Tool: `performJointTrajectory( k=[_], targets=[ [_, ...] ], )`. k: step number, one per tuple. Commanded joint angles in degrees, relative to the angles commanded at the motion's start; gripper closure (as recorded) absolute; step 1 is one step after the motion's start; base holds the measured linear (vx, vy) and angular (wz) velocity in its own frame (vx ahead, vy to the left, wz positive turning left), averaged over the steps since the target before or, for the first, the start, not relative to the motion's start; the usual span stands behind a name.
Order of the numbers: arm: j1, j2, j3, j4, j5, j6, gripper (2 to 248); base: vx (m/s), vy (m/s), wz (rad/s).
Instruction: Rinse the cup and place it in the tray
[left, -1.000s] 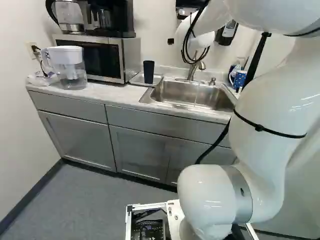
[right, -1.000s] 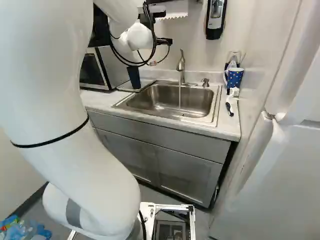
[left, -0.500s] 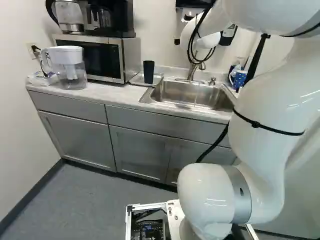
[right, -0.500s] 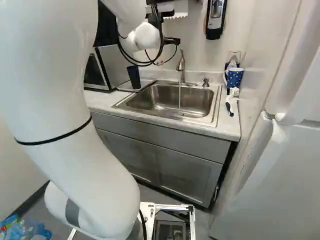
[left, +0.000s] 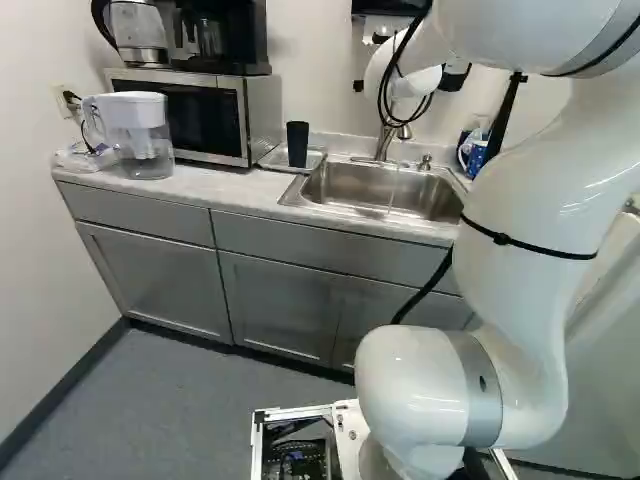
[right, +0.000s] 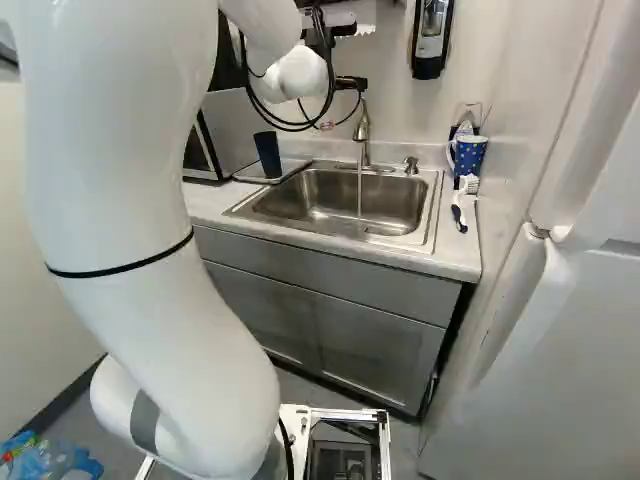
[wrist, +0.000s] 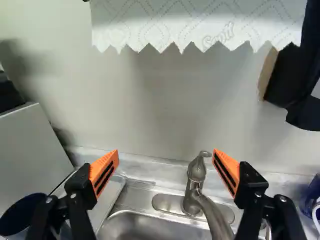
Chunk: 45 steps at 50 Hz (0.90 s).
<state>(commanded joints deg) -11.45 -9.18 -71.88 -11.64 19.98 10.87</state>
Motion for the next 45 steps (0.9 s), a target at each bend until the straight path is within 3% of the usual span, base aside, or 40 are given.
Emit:
performJointTrajectory(
  k=[20,45],
  targets=[
    [0.01,0.18,-2.01,0.00,-2.56,0.00,3,0.000,0.000,0.000],
    [-0.44,-2.36,-7.73,0.00,-7.59,0.00,3,0.000,0.000,0.000]
  ],
)
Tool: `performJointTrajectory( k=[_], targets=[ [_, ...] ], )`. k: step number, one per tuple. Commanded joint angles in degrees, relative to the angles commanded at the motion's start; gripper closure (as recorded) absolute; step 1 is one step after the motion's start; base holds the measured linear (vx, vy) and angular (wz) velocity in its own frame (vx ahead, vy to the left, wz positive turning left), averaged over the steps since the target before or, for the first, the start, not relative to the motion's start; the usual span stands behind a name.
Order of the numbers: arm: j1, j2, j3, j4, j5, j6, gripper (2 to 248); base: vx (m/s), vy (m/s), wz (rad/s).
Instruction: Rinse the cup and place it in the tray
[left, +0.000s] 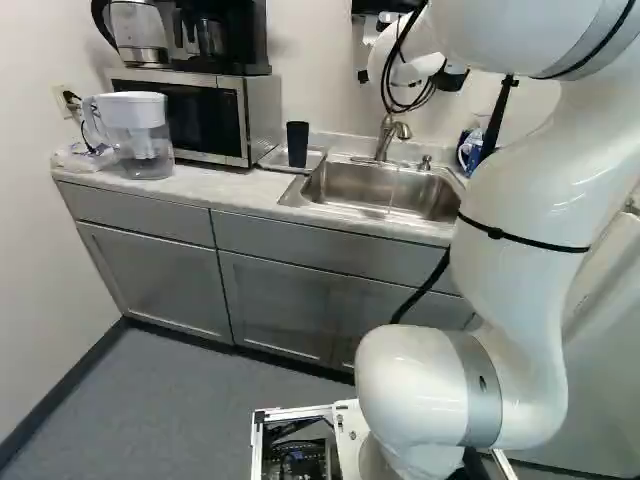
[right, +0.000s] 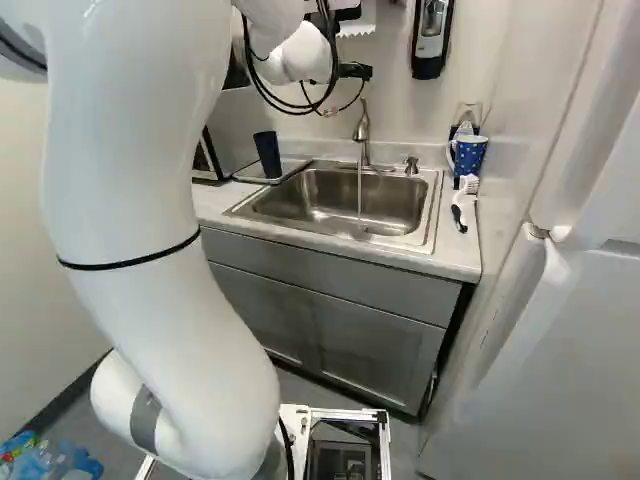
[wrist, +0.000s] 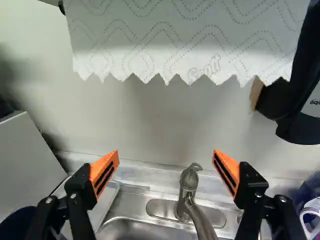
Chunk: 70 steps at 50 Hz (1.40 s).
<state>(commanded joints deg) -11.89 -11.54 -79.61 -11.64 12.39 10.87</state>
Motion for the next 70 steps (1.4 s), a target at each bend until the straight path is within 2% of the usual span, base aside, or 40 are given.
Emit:
performJointTrajectory(
  k=[7,43,70],
  targets=[
    [0.03,-0.29,-0.53,0.00,-1.50,0.00,3,0.000,0.000,0.000],
    [0.27,-2.67,-3.17,0.00,-1.54,0.00,3,0.000,0.000,0.000],
    [0.50,-5.15,-5.96,0.00,-3.42,0.00,3,0.000,0.000,0.000]
  ],
)
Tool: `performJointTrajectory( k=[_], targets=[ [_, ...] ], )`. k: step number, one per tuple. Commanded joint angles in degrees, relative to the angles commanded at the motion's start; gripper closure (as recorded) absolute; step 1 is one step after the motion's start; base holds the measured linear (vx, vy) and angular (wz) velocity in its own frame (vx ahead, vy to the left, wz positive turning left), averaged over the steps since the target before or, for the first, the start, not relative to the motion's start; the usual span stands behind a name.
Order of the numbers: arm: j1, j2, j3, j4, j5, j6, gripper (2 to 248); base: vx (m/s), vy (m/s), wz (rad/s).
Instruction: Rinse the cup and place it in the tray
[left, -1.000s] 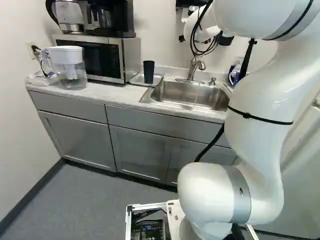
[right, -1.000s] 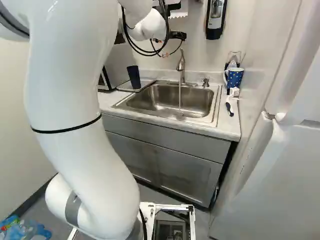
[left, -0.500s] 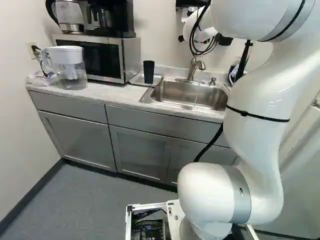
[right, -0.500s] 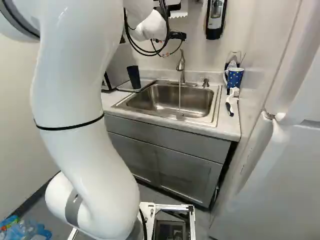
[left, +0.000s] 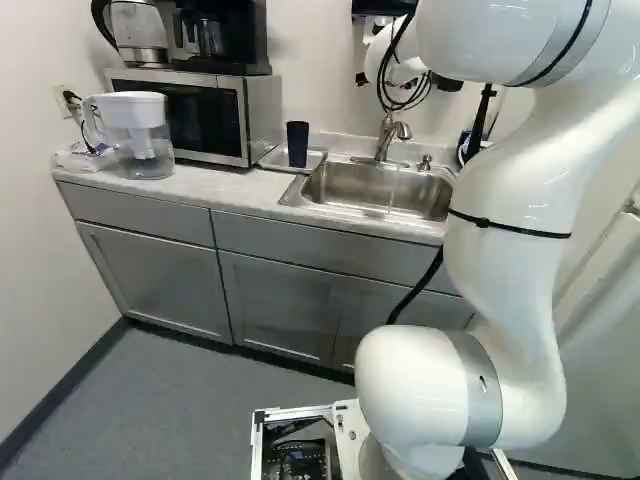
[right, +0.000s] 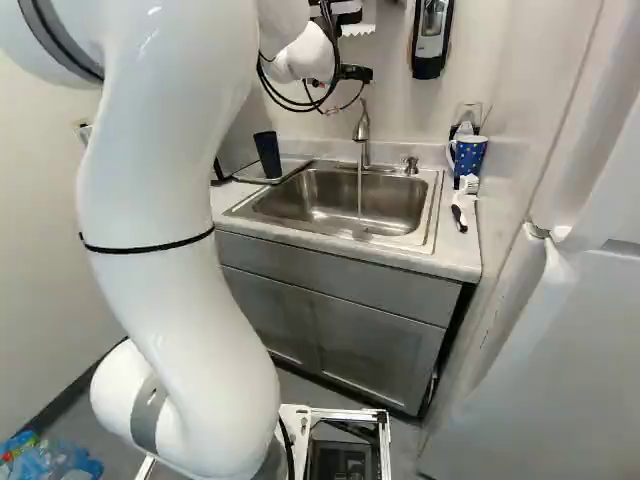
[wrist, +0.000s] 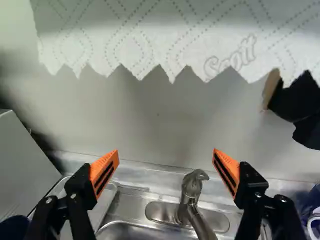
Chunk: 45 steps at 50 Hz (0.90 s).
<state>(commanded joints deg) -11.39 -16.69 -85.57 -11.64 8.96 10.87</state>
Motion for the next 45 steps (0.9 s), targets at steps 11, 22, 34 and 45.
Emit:
performJointTrajectory(
  k=[11,22,34,45],
  targets=[
    [0.03,-0.29,-0.33,0.00,-1.26,0.00,3,0.000,0.000,0.000],
    [0.04,-0.46,-0.53,0.00,-2.71,0.00,3,0.000,0.000,0.000],
    [0.13,-1.43,-1.64,0.00,-4.32,0.00,3,0.000,0.000,0.000],
    [0.13,-1.43,-1.64,0.00,-5.64,0.00,3,0.000,0.000,0.000]
  ],
)
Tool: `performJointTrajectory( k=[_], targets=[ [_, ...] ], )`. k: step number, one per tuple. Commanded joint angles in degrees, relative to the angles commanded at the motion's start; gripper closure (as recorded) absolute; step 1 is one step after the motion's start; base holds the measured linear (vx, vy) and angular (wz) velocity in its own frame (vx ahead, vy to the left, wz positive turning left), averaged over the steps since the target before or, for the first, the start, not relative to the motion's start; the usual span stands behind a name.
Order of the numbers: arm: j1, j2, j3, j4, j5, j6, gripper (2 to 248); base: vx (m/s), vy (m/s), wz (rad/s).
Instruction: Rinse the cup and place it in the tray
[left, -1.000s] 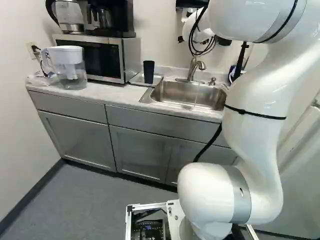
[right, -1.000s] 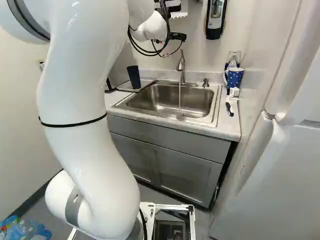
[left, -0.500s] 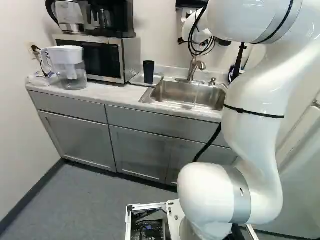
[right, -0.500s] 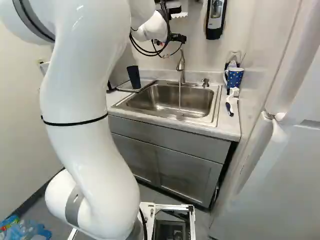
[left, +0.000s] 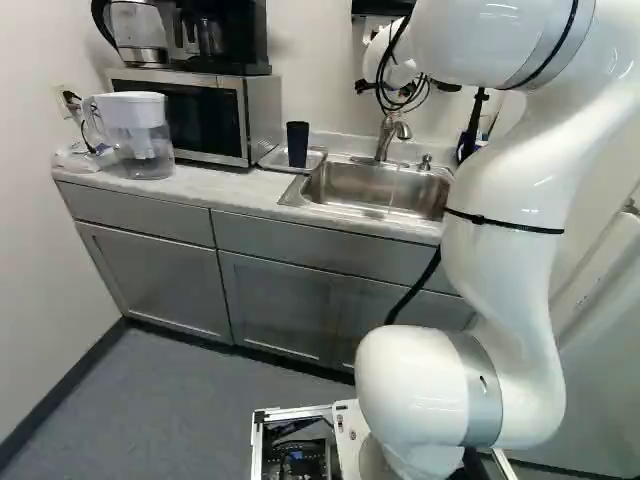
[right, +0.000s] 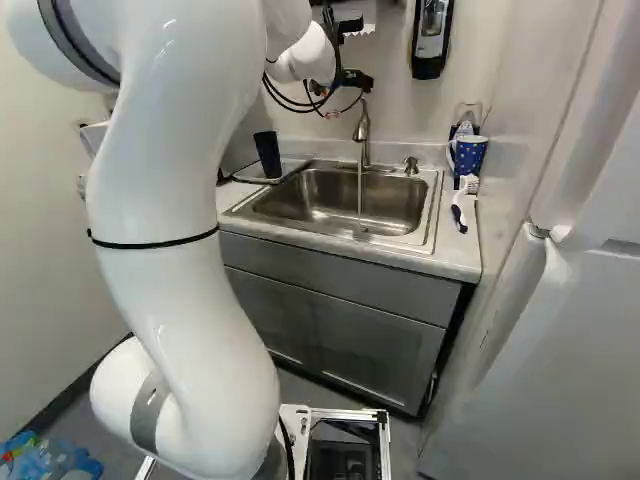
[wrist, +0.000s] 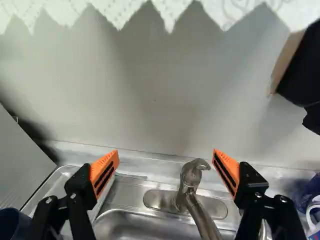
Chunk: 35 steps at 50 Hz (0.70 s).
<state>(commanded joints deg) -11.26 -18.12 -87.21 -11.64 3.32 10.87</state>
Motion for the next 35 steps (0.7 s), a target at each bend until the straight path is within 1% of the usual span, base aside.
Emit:
performJointTrajectory(
  k=[13,24,35],
  targets=[
    [0.01,-0.01,-0.01,0.00,-0.21,0.00,3,0.000,0.000,0.000],
    [0.61,-0.56,-0.65,0.00,-0.21,0.00,3,0.000,0.000,0.000],
    [0.61,-0.56,-0.65,0.00,-0.21,0.00,3,0.000,0.000,0.000]
  ],
)
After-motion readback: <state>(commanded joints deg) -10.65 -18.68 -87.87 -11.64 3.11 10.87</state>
